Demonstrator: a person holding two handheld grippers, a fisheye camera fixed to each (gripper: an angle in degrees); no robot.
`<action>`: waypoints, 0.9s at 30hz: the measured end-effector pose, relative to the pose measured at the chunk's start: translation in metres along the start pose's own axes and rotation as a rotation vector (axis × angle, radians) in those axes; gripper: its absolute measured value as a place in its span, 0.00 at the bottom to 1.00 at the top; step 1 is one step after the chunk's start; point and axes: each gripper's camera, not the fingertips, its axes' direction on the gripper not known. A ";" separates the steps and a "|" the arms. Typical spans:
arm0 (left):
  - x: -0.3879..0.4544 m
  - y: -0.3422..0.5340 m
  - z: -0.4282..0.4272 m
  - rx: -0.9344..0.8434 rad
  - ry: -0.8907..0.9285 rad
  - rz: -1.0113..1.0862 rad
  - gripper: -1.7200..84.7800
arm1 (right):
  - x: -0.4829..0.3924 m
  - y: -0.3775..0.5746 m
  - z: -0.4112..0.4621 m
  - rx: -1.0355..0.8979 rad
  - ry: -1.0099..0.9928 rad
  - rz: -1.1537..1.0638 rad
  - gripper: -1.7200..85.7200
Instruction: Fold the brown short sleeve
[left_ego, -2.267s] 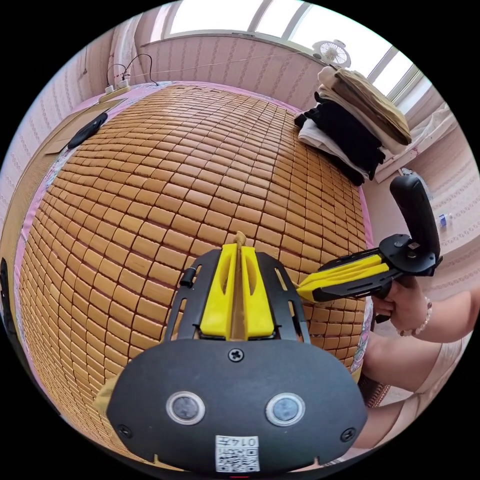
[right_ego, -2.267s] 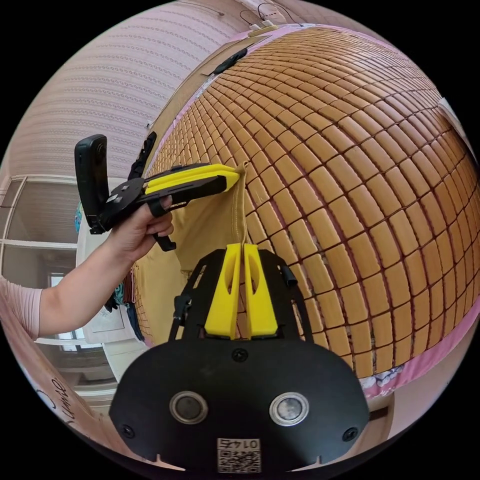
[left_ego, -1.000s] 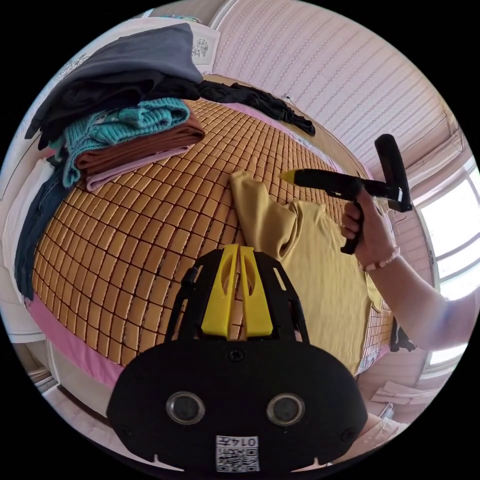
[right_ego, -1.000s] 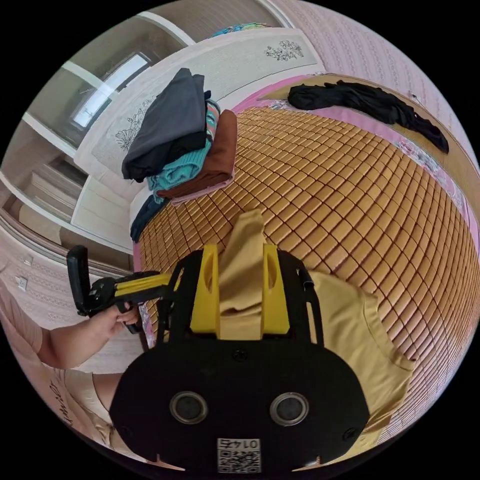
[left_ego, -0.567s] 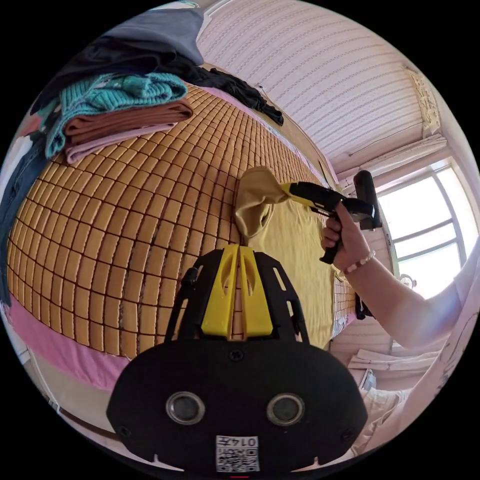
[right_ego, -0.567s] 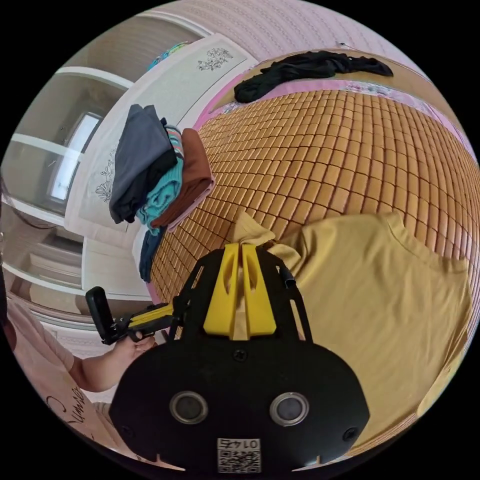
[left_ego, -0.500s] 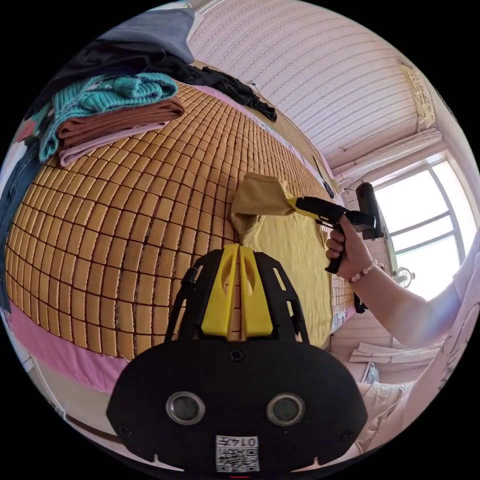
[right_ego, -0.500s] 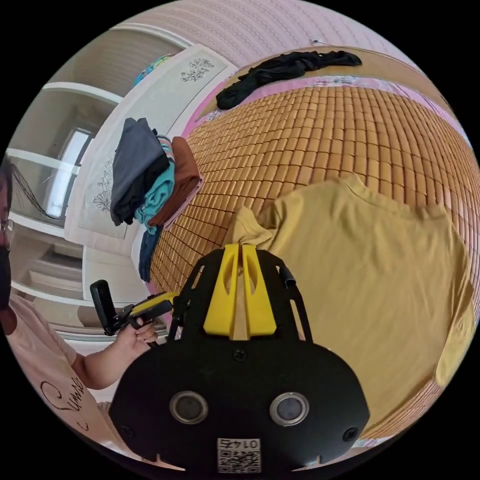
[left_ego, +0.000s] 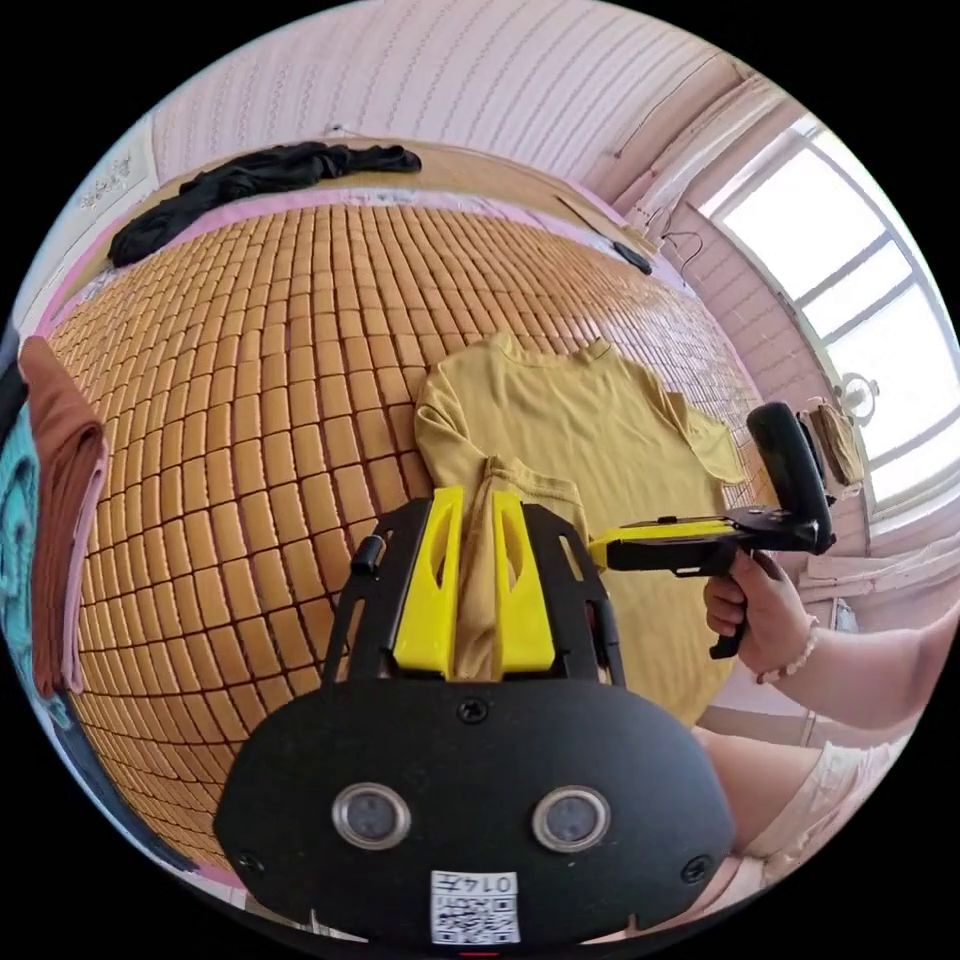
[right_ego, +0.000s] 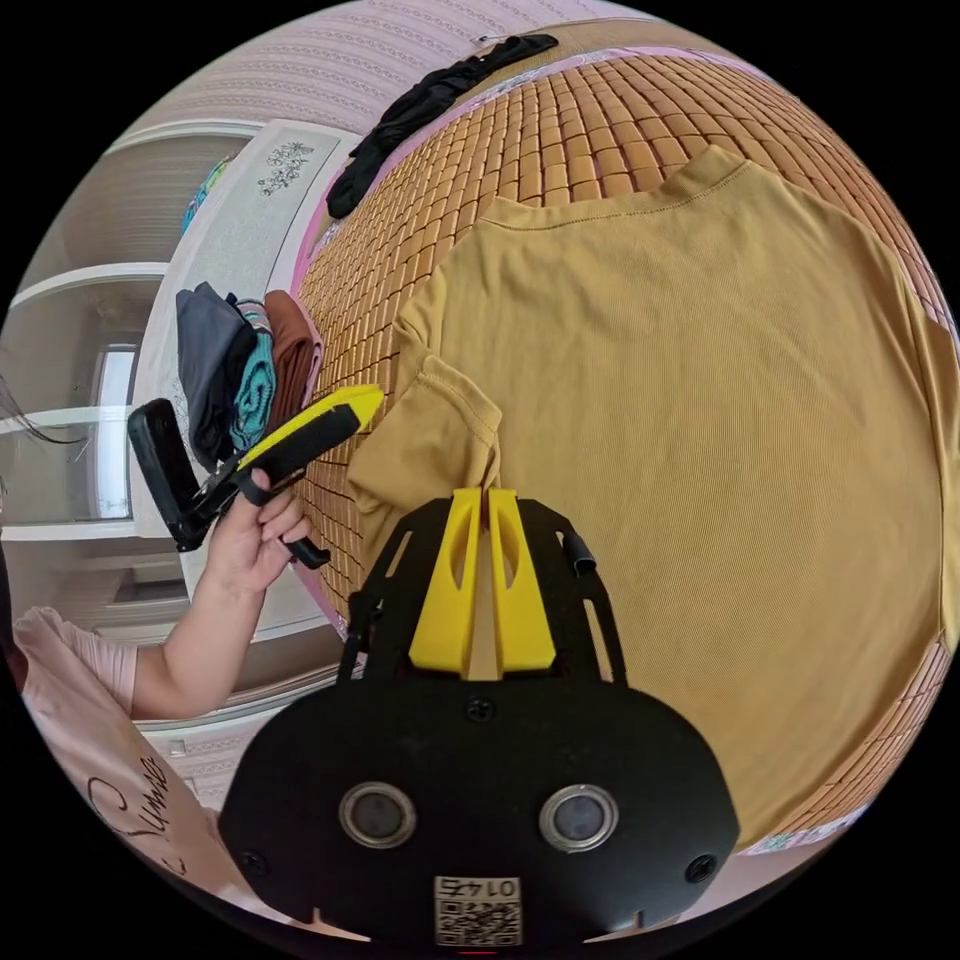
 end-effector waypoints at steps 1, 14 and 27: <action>-0.001 -0.008 0.016 -0.071 0.005 -0.010 0.09 | -0.004 -0.003 0.002 -0.002 0.002 -0.004 0.02; -0.030 0.085 -0.080 0.220 -0.144 -0.310 0.01 | -0.129 -0.074 0.016 0.095 -0.061 -0.329 0.02; -0.081 0.198 -0.121 0.338 -0.280 -0.615 0.01 | -0.294 -0.140 0.162 -0.276 0.006 -0.745 0.04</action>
